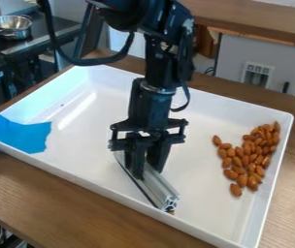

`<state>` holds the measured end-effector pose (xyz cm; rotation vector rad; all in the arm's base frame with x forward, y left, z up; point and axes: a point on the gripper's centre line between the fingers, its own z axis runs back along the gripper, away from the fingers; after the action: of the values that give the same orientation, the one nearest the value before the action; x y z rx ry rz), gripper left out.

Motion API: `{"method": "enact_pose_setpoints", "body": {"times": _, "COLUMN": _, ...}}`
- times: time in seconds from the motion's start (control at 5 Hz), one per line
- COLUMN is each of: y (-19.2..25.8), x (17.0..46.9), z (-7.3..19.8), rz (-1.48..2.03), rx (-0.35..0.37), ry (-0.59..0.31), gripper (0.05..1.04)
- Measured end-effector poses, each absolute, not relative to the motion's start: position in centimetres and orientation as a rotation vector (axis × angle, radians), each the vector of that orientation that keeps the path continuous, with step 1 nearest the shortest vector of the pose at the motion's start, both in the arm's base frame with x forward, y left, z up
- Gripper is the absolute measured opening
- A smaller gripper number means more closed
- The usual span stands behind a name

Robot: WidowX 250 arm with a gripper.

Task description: Sweep into pile

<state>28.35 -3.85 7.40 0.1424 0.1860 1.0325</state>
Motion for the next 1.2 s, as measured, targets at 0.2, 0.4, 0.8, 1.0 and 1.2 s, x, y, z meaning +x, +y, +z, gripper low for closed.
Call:
{"method": "enact_pose_setpoints", "body": {"times": 0.2, "y": -3.7, "x": 28.3, "z": 7.1, "rz": 1.041, "rx": 0.157, "ry": 0.183, "gripper": 0.361}}
{"method": "enact_pose_setpoints", "body": {"times": 0.4, "y": -4.0, "x": 28.5, "z": 6.5, "rz": 1.032, "rx": 0.174, "ry": 0.152, "gripper": 0.361}}
{"method": "enact_pose_setpoints", "body": {"times": 0.8, "y": -4.2, "x": 29.0, "z": 6.1, "rz": 1.01, "rx": 0.204, "ry": 0.107, "gripper": 0.361}}
{"method": "enact_pose_setpoints", "body": {"times": 1.0, "y": -4.8, "x": 30.4, "z": 6.2, "rz": 0.998, "rx": 0.205, "ry": 0.06, "gripper": 0.361}}
{"method": "enact_pose_setpoints", "body": {"times": 1.2, "y": -5.7, "x": 33.0, "z": 6.8, "rz": 1.006, "rx": 0.15, "ry": 0.001, "gripper": 0.361}}
